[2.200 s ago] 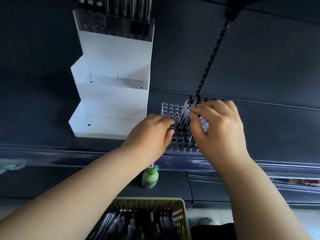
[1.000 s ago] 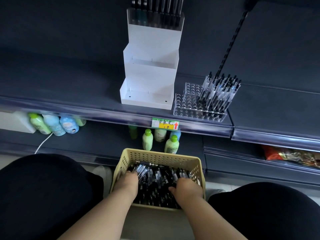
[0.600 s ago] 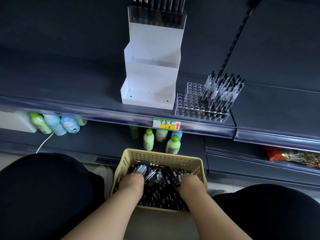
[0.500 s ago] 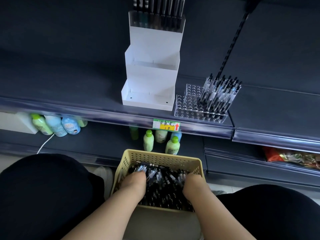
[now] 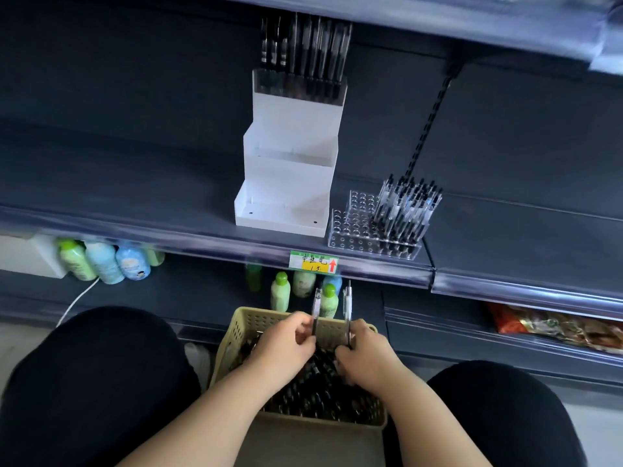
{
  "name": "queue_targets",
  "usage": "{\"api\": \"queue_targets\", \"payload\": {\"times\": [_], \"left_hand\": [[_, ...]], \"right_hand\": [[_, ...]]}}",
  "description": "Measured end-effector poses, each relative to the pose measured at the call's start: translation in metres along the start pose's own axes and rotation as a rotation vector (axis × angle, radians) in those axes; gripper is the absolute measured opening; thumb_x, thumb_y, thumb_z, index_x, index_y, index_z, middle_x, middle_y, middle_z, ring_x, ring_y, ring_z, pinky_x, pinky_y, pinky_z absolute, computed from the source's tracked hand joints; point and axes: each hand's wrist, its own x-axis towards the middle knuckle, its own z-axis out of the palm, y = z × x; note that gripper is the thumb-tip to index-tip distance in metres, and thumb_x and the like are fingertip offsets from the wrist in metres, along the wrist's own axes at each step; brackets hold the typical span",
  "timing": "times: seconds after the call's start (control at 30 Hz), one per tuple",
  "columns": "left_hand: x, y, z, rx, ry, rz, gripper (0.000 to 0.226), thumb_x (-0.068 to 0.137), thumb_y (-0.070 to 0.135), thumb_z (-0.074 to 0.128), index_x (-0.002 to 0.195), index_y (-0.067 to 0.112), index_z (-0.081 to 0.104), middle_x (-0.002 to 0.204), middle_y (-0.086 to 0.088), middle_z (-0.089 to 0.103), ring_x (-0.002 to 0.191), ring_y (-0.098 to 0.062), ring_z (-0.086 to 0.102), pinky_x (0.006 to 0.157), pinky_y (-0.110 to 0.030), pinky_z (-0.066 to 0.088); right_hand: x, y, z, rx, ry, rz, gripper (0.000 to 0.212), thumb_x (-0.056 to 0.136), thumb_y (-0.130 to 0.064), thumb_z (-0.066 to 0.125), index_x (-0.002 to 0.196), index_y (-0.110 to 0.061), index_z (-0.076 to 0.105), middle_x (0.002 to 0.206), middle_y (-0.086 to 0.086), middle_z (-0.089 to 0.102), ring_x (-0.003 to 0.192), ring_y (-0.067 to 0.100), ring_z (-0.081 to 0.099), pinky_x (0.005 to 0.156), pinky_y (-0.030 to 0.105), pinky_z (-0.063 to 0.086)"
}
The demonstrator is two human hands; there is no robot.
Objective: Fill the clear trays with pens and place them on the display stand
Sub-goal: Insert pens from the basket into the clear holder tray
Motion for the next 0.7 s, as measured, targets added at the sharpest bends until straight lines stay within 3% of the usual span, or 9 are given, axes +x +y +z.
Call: {"api": "queue_targets", "payload": {"times": [0.1,0.27,0.33,0.37,0.43,0.5,0.6,0.7], "left_hand": [[0.004,0.018,-0.005,-0.076,0.030,0.048,0.017,0.086,0.026,0.062,0.099,0.034,0.056,0.085,0.023,0.056,0.081,0.006,0.055,0.065,-0.004,0.036],[0.018,0.052,-0.019,-0.198,0.100,0.086,0.014,0.086,0.023,0.063,0.095,0.032,0.058,0.088,0.016,0.063,0.083,0.004,0.058,0.069,-0.006,0.042],[0.025,0.063,-0.022,-0.252,0.141,0.112,0.015,0.085,0.021,0.064,0.089,0.034,0.059,0.086,0.017,0.064,0.081,0.006,0.059,0.068,-0.004,0.043],[0.028,0.068,-0.021,-0.274,0.160,0.123,0.015,0.085,0.021,0.065,0.088,0.034,0.060,0.085,0.017,0.065,0.081,0.006,0.059,0.071,-0.004,0.042],[0.036,0.077,-0.021,-0.311,0.194,0.131,0.013,0.083,0.023,0.067,0.092,0.031,0.063,0.085,0.017,0.068,0.083,0.003,0.062,0.080,-0.013,0.046],[0.049,0.086,-0.022,-0.361,0.208,0.130,0.019,0.082,0.024,0.069,0.099,0.029,0.063,0.088,0.015,0.069,0.087,-0.002,0.065,0.082,-0.025,0.051],[0.073,0.099,-0.029,-0.420,0.175,0.170,0.018,0.080,0.022,0.070,0.095,0.028,0.062,0.087,0.011,0.071,0.087,-0.009,0.066,0.083,-0.036,0.053],[0.107,0.111,-0.040,-0.377,0.153,0.253,0.015,0.079,0.023,0.070,0.090,0.030,0.061,0.085,0.016,0.070,0.081,0.000,0.065,0.078,-0.023,0.053]], "right_hand": [[0.005,-0.007,-0.006,0.040,0.085,-0.049,0.013,0.090,-0.026,0.045,0.099,-0.018,0.045,0.084,0.004,0.062,0.067,0.017,0.061,0.044,0.018,0.039],[0.014,-0.021,-0.028,0.097,0.316,-0.195,0.026,0.091,-0.036,0.053,0.069,-0.026,0.044,0.061,-0.009,0.055,0.051,0.001,0.049,0.044,0.009,0.036],[0.018,-0.027,-0.041,0.167,0.398,-0.230,0.020,0.088,-0.033,0.060,0.073,-0.029,0.047,0.064,-0.009,0.058,0.057,0.005,0.055,0.049,0.010,0.040],[0.020,-0.029,-0.048,0.217,0.427,-0.235,0.017,0.086,-0.031,0.063,0.079,-0.031,0.048,0.068,-0.007,0.061,0.061,0.010,0.060,0.055,0.016,0.047],[0.023,-0.035,-0.063,0.324,0.487,-0.261,0.029,0.083,-0.026,0.067,0.089,-0.040,0.042,0.071,-0.005,0.065,0.063,0.013,0.065,0.059,0.030,0.053],[0.026,-0.042,-0.084,0.400,0.545,-0.323,0.040,0.083,-0.021,0.066,0.090,-0.047,0.036,0.071,-0.003,0.068,0.060,0.010,0.066,0.054,0.032,0.055],[0.033,-0.056,-0.123,0.498,0.594,-0.445,0.027,0.090,-0.018,0.054,0.083,-0.037,0.036,0.073,-0.003,0.070,0.056,0.012,0.067,0.045,0.024,0.050],[0.051,-0.072,-0.163,0.531,0.622,-0.481,0.013,0.094,-0.030,0.043,0.081,-0.030,0.040,0.073,-0.003,0.071,0.055,0.020,0.067,0.045,0.032,0.048]]}}
